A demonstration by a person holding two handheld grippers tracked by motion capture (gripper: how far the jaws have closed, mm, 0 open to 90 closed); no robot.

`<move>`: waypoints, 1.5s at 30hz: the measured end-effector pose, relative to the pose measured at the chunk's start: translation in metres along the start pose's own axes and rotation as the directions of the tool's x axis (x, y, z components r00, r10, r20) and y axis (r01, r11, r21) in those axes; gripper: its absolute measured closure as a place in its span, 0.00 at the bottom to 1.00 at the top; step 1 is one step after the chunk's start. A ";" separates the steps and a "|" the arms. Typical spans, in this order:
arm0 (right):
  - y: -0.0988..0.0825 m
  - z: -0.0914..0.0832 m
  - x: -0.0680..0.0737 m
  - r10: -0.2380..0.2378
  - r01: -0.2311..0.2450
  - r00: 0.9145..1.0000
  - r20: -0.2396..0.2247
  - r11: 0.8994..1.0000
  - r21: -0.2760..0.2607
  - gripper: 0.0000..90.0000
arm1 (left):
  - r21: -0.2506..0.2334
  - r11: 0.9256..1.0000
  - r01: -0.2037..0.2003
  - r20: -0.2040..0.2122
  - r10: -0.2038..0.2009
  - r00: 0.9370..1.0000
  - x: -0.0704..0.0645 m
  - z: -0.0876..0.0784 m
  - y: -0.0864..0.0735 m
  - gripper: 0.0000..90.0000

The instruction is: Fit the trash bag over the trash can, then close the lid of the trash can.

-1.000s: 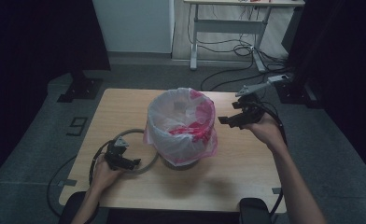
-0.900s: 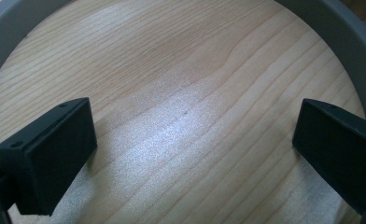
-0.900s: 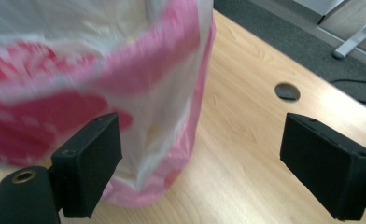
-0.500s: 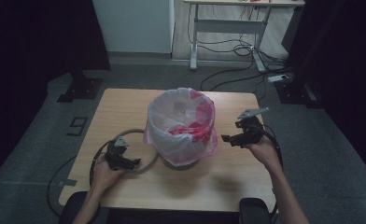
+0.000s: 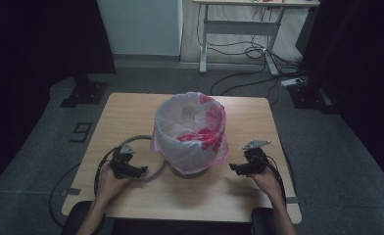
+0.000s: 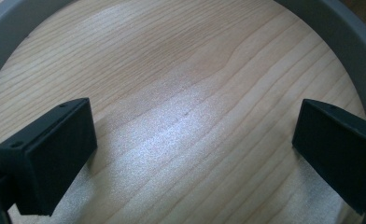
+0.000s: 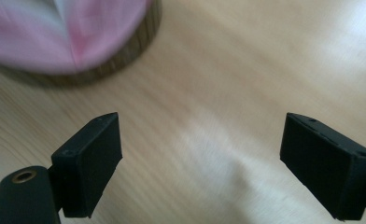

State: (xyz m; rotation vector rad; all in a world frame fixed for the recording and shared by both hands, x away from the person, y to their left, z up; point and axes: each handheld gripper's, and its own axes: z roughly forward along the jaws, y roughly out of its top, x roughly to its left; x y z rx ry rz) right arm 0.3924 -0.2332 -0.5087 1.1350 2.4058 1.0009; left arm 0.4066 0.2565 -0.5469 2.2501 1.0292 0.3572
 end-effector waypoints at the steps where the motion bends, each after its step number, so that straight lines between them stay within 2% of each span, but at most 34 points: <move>1: -0.007 0.004 0.002 0.006 -0.006 1.000 0.001 1.000 0.005 0.14 | 0.000 1.000 0.004 -0.002 -0.004 1.000 0.000 0.000 0.000 0.00; 2: -0.016 0.008 0.005 0.016 -0.016 1.000 0.007 1.000 0.006 0.14 | -0.001 1.000 0.007 -0.004 -0.007 1.000 -0.001 0.000 0.000 0.00; 3: -0.016 0.008 0.005 0.016 -0.016 1.000 0.007 1.000 0.006 0.14 | -0.001 1.000 0.012 -0.009 -0.012 1.000 -0.001 0.000 0.000 0.00; 4: -0.027 0.013 0.007 0.026 -0.026 0.999 0.020 1.000 0.011 0.14 | 0.011 1.000 0.022 -0.016 -0.022 1.000 -0.003 0.000 0.001 0.00; 6: -0.032 0.017 0.009 0.023 -0.025 0.999 0.036 0.999 0.043 0.14 | 0.019 0.999 0.026 -0.019 -0.026 0.999 -0.003 0.000 0.002 0.00; 9: -0.037 0.018 0.008 0.019 -0.021 0.999 0.043 0.999 0.049 0.13 | 0.042 0.999 0.035 -0.026 -0.034 0.999 -0.004 0.000 0.005 0.00; 13: -0.040 0.018 0.010 0.030 -0.031 0.998 0.055 0.999 0.014 0.13 | 0.053 0.998 0.024 -0.026 -0.022 0.999 -0.005 -0.002 0.006 0.00; 16: -0.048 0.019 0.011 0.040 -0.036 0.997 0.063 0.998 -0.055 0.13 | 0.034 0.999 0.017 -0.026 -0.016 1.000 -0.005 -0.007 0.008 0.00; 22: -0.049 0.019 0.012 0.039 -0.035 0.997 0.065 0.997 -0.062 0.13 | 0.010 1.000 0.012 -0.034 -0.012 0.999 0.002 -0.016 0.011 0.00; 28: -0.049 0.019 0.012 0.045 -0.040 0.997 0.069 0.997 -0.062 0.13 | -0.017 0.999 0.038 -0.038 -0.039 0.999 0.018 -0.026 0.014 0.00; 32: -0.049 0.019 0.013 0.047 -0.042 0.996 0.071 0.997 -0.062 0.13 | -0.019 0.999 0.043 -0.071 -0.044 0.997 0.032 -0.027 0.016 0.00; 36: -0.049 0.018 0.013 0.049 -0.045 0.996 0.073 0.997 -0.062 0.13 | -0.048 0.997 0.055 -0.095 -0.059 0.994 0.046 -0.025 0.018 0.00; 39: -0.049 0.018 0.013 0.050 -0.046 0.996 0.074 0.997 -0.062 0.13 | -0.051 0.996 0.069 -0.112 -0.075 0.991 0.056 -0.020 0.018 0.00; 45: -0.049 0.018 0.013 0.050 -0.046 0.996 0.074 0.997 -0.062 0.13 | -0.021 0.996 0.082 -0.118 -0.084 0.989 0.069 -0.007 0.014 0.01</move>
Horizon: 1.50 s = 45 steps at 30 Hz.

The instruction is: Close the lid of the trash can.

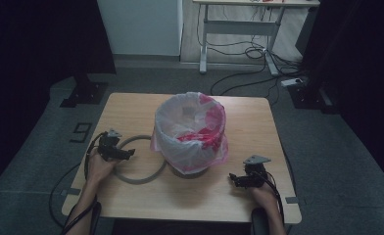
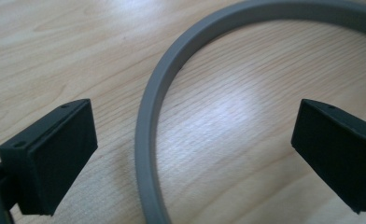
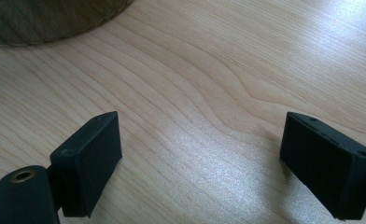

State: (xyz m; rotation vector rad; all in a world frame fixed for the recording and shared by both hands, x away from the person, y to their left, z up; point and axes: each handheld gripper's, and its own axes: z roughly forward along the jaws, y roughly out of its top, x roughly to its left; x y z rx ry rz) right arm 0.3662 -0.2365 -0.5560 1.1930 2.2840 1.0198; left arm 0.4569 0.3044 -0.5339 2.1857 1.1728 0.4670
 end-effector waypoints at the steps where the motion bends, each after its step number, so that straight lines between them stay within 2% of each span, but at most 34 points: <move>1: 0.000 0.000 0.000 0.000 0.000 1.000 0.000 1.000 0.000 0.13 | 0.006 1.000 0.000 0.005 0.000 1.000 0.001 0.003 -0.001 0.01; 2: 0.000 0.000 0.000 0.000 0.000 1.000 0.000 1.000 0.000 0.13 | 0.013 1.000 -0.004 0.004 0.004 1.000 0.001 0.004 -0.002 0.01; 3: 0.000 0.000 0.000 0.000 0.000 1.000 0.000 1.000 0.000 0.13 | 0.033 0.999 -0.028 -0.004 0.028 1.000 0.000 0.008 -0.004 0.00; 5: 0.000 0.000 0.000 0.000 0.000 1.000 0.000 1.000 0.000 0.13 | 0.004 1.000 -0.022 0.034 0.022 0.999 0.003 0.010 -0.007 0.00; 6: 0.000 0.000 0.000 0.000 0.000 1.000 0.000 1.000 0.000 0.13 | 0.012 1.000 -0.014 0.051 0.013 0.999 0.005 0.010 -0.007 0.00; 10: 0.000 0.000 0.000 0.000 0.000 1.000 0.000 1.000 0.000 0.13 | 0.011 1.000 -0.020 0.063 0.020 0.998 0.007 0.010 -0.008 0.00; 13: 0.000 0.000 0.000 0.001 -0.001 1.000 0.000 1.000 0.000 0.13 | -0.012 1.000 -0.011 0.056 0.012 0.998 0.011 0.007 -0.010 0.07; 15: 0.000 0.000 0.000 0.001 -0.001 1.000 0.000 1.000 0.000 0.13 | -0.025 1.000 -0.011 0.058 0.012 0.998 0.015 0.004 -0.012 0.20; 17: 0.000 0.000 0.000 0.001 -0.001 1.000 0.001 1.000 0.000 0.13 | -0.026 1.000 -0.015 0.061 0.016 0.998 0.018 0.002 -0.012 0.23; 18: 0.000 0.000 0.000 0.001 -0.001 1.000 0.000 1.000 0.000 0.13 | -0.022 1.000 -0.014 0.064 0.016 0.998 0.020 0.001 -0.012 0.29; 27: 0.000 0.000 0.000 -0.001 0.001 1.000 0.001 1.000 0.001 0.13 | 0.082 0.996 -0.028 0.074 0.022 0.997 0.029 0.000 0.004 0.43; 36: 0.000 0.000 0.000 0.000 0.000 1.000 0.001 1.000 0.000 0.13 | 0.117 0.993 0.011 0.045 -0.017 0.999 0.030 0.000 0.010 0.52; 38: 0.000 0.000 0.000 -0.001 0.001 1.000 0.001 1.000 0.001 0.13 | 0.126 0.992 0.018 0.043 -0.023 0.999 0.030 0.000 0.012 0.59; 44: 0.000 0.000 0.000 -0.001 0.001 1.000 0.001 1.000 0.001 0.13 | 0.137 0.990 0.034 0.034 -0.039 0.999 0.026 -0.001 0.013 0.69; 45: 0.000 0.000 0.000 0.000 0.000 1.000 0.001 1.000 0.000 0.13 | 0.141 0.989 0.038 0.032 -0.043 0.999 0.026 -0.001 0.013 0.75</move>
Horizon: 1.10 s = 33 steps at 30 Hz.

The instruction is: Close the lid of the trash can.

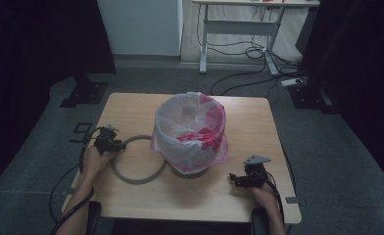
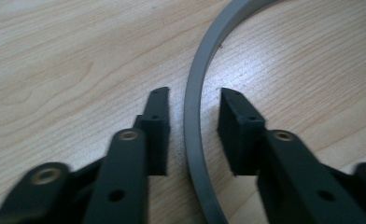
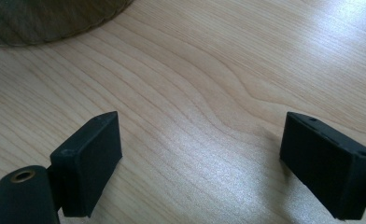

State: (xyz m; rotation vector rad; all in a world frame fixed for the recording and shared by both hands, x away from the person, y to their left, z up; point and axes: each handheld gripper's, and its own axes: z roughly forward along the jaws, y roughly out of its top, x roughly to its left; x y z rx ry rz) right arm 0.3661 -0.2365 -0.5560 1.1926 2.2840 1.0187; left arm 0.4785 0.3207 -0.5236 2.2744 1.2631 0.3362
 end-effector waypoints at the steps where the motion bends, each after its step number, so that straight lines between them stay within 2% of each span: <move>1: 0.000 0.000 0.000 0.000 0.000 1.000 0.000 1.000 0.000 0.13 | 0.002 1.000 0.006 0.000 -0.006 1.000 0.000 0.000 0.000 0.75; 5: 0.000 0.000 0.000 0.000 0.000 1.000 0.000 1.000 0.000 0.13 | 0.002 1.000 0.027 -0.001 -0.027 1.000 -0.001 -0.001 0.000 0.87; 8: 0.000 0.000 0.000 0.000 0.000 1.000 0.000 1.000 0.000 0.13 | -0.004 0.999 0.050 -0.009 -0.050 0.999 -0.002 -0.001 -0.002 0.89; 14: 0.000 0.000 0.000 -0.001 0.001 1.000 0.000 1.000 0.000 0.13 | -0.021 0.999 0.036 -0.024 -0.036 0.999 -0.004 -0.002 -0.005 0.90; 16: 0.000 0.000 0.000 -0.001 0.001 1.000 0.000 1.000 0.000 0.13 | -0.022 0.999 0.038 -0.016 -0.038 0.999 -0.001 -0.002 -0.005 0.91; 17: 0.000 0.000 0.000 0.000 0.000 1.000 0.000 1.000 0.000 0.13 | -0.019 0.999 0.045 -0.025 -0.046 0.999 0.000 -0.003 -0.005 0.91; 19: 0.000 0.000 0.000 0.000 0.000 1.000 0.000 1.000 0.000 0.13 | -0.024 0.997 0.070 -0.009 -0.070 0.998 0.004 -0.003 -0.006 0.92; 23: 0.000 0.000 0.000 0.000 0.000 1.000 0.000 1.000 0.000 0.13 | -0.024 0.996 0.087 0.007 -0.087 0.996 0.007 -0.007 -0.004 0.92; 30: 0.000 0.000 0.000 -0.001 0.001 1.000 0.000 1.000 0.002 0.13 | -0.061 0.990 0.130 0.081 -0.125 0.989 0.014 -0.026 0.010 0.93; 33: 0.000 0.000 0.000 -0.001 0.001 1.000 0.000 1.000 0.002 0.13 | -0.068 0.988 0.140 0.097 -0.133 0.986 0.016 -0.036 0.017 0.93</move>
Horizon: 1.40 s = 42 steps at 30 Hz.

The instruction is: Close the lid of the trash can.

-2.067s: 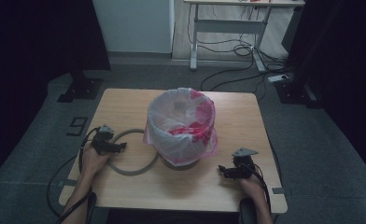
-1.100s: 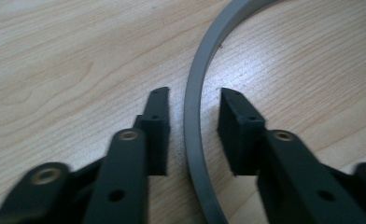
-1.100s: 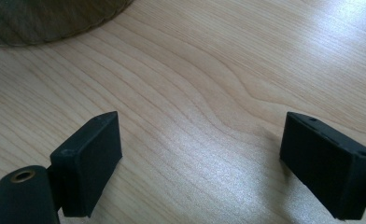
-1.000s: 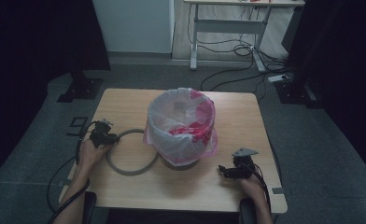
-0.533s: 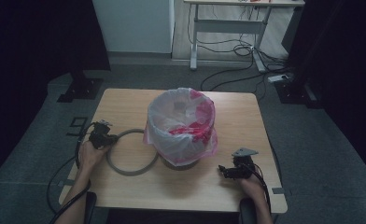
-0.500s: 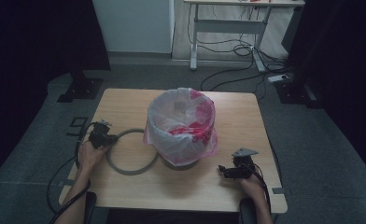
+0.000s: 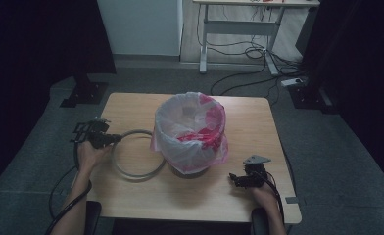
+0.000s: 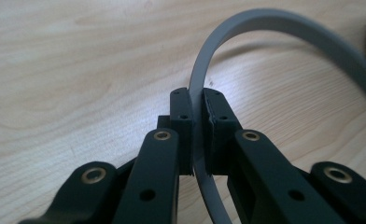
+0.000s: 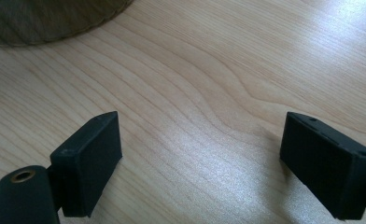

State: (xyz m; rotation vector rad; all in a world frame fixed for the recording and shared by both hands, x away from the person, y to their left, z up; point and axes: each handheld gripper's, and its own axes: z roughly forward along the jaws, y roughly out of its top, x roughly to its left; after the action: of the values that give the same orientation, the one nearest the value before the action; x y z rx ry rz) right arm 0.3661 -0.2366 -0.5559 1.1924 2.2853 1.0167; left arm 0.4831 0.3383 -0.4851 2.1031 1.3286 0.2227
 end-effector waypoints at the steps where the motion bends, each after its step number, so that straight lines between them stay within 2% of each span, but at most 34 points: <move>1: 0.000 0.000 0.000 0.000 0.000 1.000 0.000 1.000 0.000 0.13 | -0.005 1.000 0.007 0.014 -0.006 1.000 0.001 -0.003 0.002 0.93; 3: 0.000 0.000 0.000 0.000 0.000 1.000 0.000 1.000 0.000 0.13 | -0.009 1.000 0.013 0.019 -0.013 1.000 0.001 -0.008 0.006 0.93; 7: 0.000 0.000 0.000 0.000 0.000 1.000 0.000 1.000 0.000 0.13 | 0.008 1.000 -0.004 -0.007 0.004 1.000 -0.001 -0.017 0.014 0.93; 11: 0.000 0.000 0.000 0.000 0.000 1.000 0.000 1.000 0.000 0.13 | 0.017 1.000 -0.004 -0.014 0.004 1.000 0.000 -0.024 0.018 0.93; 16: 0.000 0.000 0.000 0.000 0.000 1.000 0.000 1.000 0.000 0.13 | 0.024 1.000 0.020 0.010 -0.020 1.000 0.004 -0.031 0.025 0.93; 25: 0.000 0.000 0.000 0.000 0.000 1.000 0.000 1.000 0.000 0.13 | 0.037 0.999 0.024 0.028 -0.025 0.999 0.007 -0.049 0.038 0.93; 31: 0.000 0.000 0.000 0.000 0.000 1.000 0.000 1.000 0.000 0.13 | 0.035 0.998 0.048 0.054 -0.050 0.997 0.011 -0.063 0.046 0.93; 42: 0.000 0.000 0.000 0.000 0.000 1.000 0.000 1.000 0.000 0.13 | 0.020 0.998 0.057 0.061 -0.058 0.996 0.012 -0.086 0.063 0.93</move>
State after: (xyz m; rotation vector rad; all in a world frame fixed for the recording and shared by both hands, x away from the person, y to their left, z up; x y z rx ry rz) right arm 0.3661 -0.2367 -0.5559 1.1923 2.2855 1.0168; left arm 0.4970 0.3659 -0.3828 2.0668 1.3567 0.1208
